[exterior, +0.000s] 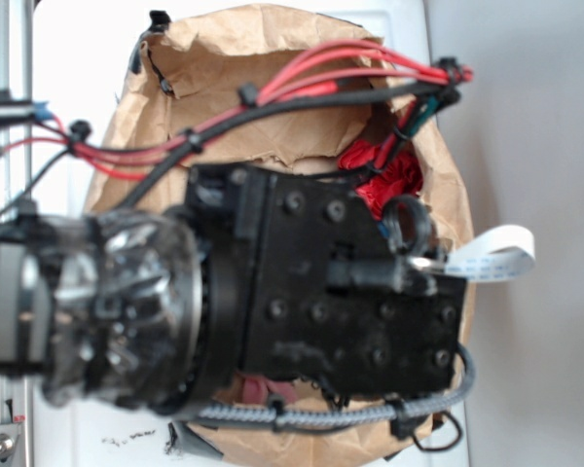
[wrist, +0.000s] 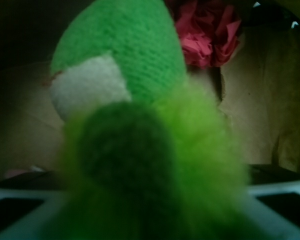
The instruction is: Grab the blue block.
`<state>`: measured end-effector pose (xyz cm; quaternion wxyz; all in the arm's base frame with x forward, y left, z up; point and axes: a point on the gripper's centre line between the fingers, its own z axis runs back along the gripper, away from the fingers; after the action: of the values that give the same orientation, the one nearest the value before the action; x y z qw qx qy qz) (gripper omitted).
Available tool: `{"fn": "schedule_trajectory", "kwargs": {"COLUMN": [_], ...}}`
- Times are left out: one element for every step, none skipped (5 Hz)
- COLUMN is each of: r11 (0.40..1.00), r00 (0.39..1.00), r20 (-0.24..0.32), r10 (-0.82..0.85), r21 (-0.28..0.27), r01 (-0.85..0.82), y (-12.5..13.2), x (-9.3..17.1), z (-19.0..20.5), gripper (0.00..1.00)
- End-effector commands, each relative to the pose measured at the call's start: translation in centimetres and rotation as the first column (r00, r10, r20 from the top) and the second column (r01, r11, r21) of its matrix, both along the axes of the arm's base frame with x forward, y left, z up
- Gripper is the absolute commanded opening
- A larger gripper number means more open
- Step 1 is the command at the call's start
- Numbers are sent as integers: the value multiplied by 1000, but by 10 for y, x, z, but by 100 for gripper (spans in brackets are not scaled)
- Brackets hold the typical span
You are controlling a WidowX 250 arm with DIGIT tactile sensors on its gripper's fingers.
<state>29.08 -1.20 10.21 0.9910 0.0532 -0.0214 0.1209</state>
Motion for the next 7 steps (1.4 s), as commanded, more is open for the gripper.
{"fn": "schedule_trajectory", "kwargs": {"r11": [961,950,962,985,999,998,992], "r00": [968,955,964,979,988,986,976], "r20": [91,109,137,149,145,162,184], "r10": [-233,-276,-229,-141,-48,43,117], "r21": [-133,-123,-116,-80,-2,43,17], "r01": [244,288,245,154,48,-50,-122], "y": [-18,-16,-5,8,25,39,42], "x": [-7,-15,-15,-7,4,15,28], "z": [14,4,16,24,17,10,5], "gripper": [0,100,100,100,100,100,100]}}
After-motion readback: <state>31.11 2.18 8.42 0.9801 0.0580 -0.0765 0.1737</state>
